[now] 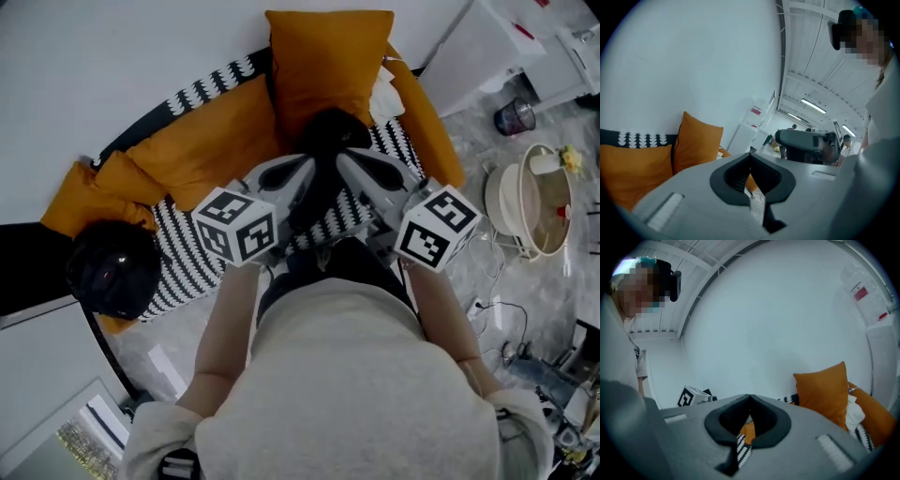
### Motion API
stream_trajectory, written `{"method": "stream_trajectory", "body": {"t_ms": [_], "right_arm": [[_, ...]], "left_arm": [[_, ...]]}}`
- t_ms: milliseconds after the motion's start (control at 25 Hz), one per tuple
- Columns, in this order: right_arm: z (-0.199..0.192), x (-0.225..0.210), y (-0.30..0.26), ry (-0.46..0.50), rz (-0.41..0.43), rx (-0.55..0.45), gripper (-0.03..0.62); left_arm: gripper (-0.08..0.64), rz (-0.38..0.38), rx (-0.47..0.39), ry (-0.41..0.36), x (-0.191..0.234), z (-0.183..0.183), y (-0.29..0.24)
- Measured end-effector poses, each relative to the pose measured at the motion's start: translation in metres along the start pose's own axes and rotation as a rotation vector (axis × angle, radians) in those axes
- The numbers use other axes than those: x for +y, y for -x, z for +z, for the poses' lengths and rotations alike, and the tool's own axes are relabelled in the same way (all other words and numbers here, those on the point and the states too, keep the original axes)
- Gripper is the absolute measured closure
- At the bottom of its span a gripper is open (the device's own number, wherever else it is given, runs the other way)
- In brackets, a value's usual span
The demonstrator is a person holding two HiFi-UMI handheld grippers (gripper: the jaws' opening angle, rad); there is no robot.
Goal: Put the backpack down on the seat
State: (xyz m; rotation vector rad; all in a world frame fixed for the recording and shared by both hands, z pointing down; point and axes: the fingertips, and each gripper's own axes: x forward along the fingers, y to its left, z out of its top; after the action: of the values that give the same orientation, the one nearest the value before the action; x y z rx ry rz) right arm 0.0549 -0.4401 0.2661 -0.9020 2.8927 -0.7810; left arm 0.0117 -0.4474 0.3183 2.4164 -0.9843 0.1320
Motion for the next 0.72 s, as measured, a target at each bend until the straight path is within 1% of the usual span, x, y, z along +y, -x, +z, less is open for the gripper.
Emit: {"method": "stream_trajectory", "body": {"t_ms": [120,240,360,520,720], "right_arm": [[0.005,0.006,0.000,0.032,0.010,0.002,0.589],[0.007,0.013,0.002,0.023,0.032,-0.004,0.589],[0.008,0.017,0.002,0.025,0.042,0.001,0.589],[0.009,0.021,0.000,0.059,0.056,0.021,0.589],[0.003,0.022,-0.001,0.074,0.063,0.052,0.589]], "left_arm": [[0.552,-0.009,-0.030,0.004,-0.006,0.008,0.005],[0.552,-0.027,-0.050,-0.001,-0.016,0.012,0.010],[0.552,-0.063,-0.063,0.021,-0.025,0.012,0.012],[0.552,-0.088,-0.059,0.030,-0.028,0.013,0.011],[0.552,-0.086,-0.053,0.033,-0.026,0.011,0.011]]}}
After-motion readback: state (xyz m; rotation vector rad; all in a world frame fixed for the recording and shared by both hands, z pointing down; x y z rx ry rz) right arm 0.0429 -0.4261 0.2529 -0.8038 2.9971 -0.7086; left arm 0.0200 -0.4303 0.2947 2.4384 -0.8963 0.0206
